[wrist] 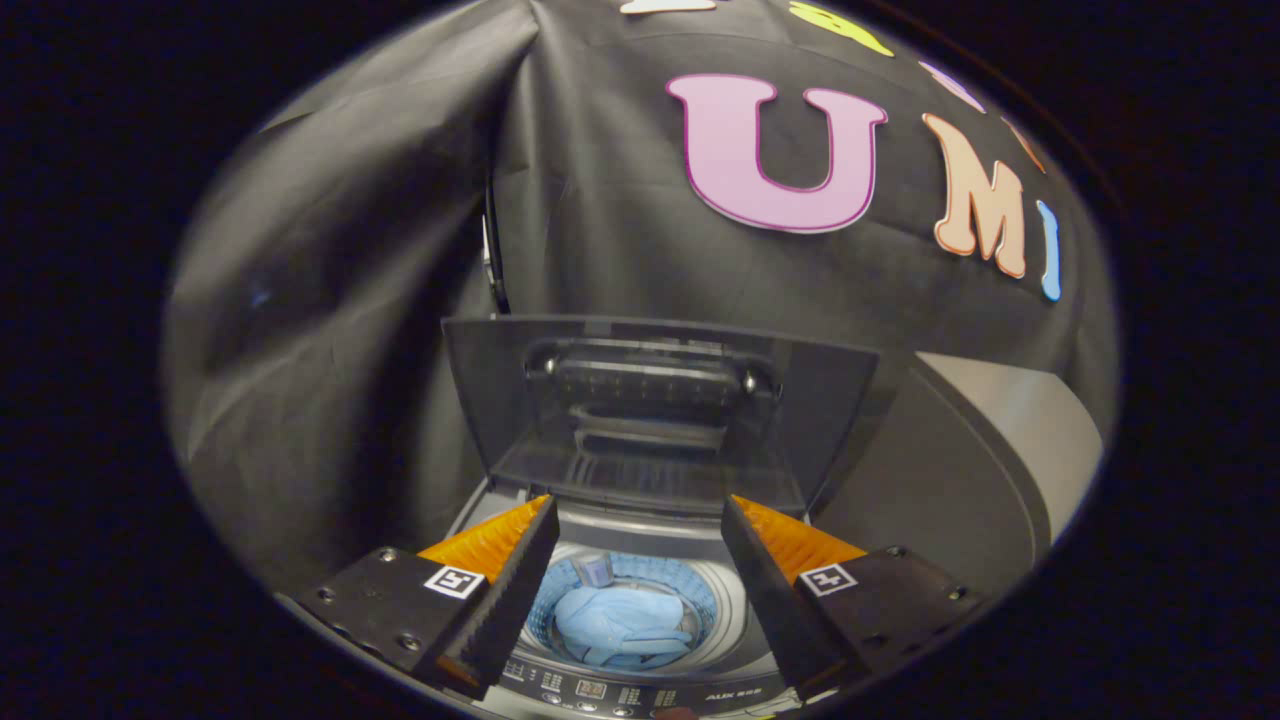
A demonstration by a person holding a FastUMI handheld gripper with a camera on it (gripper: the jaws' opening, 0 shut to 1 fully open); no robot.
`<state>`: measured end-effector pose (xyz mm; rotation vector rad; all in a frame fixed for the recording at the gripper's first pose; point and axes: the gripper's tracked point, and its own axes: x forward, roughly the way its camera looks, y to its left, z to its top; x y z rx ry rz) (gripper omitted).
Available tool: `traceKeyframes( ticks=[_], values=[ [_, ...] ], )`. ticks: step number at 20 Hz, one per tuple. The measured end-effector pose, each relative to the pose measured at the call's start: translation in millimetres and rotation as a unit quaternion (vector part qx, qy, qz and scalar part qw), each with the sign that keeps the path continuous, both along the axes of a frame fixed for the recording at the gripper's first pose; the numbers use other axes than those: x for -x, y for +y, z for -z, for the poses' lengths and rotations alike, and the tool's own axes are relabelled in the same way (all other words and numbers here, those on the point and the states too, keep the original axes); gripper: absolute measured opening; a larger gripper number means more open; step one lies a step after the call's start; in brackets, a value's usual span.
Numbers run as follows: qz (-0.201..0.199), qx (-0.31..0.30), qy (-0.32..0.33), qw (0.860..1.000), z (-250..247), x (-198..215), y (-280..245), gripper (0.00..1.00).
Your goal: Put the clothes into the washing machine and then close the washing machine lid.
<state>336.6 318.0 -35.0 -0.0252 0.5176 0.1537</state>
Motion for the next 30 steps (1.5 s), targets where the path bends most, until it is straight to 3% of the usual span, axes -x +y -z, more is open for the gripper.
traceKeyframes(
  ticks=[5,10,15,21,24,30],
  values=[
    [0.024,-0.021,-0.087,0.996,-45.0,-47.7,-4.1,0.98],
    [0.054,-0.055,-0.143,0.987,-59.9,-96.6,-4.1,0.98],
    [0.042,-0.025,-0.208,0.977,-68.3,-141.4,2.9,0.97],
    [0.047,-0.002,-0.188,0.981,-40.6,-164.1,5.6,0.97],
    [0.050,-0.041,-0.159,0.985,-29.4,-166.1,7.8,0.97],
    [0.052,-0.038,-0.177,0.982,-33.1,-162.4,6.9,0.97]
  ],
)
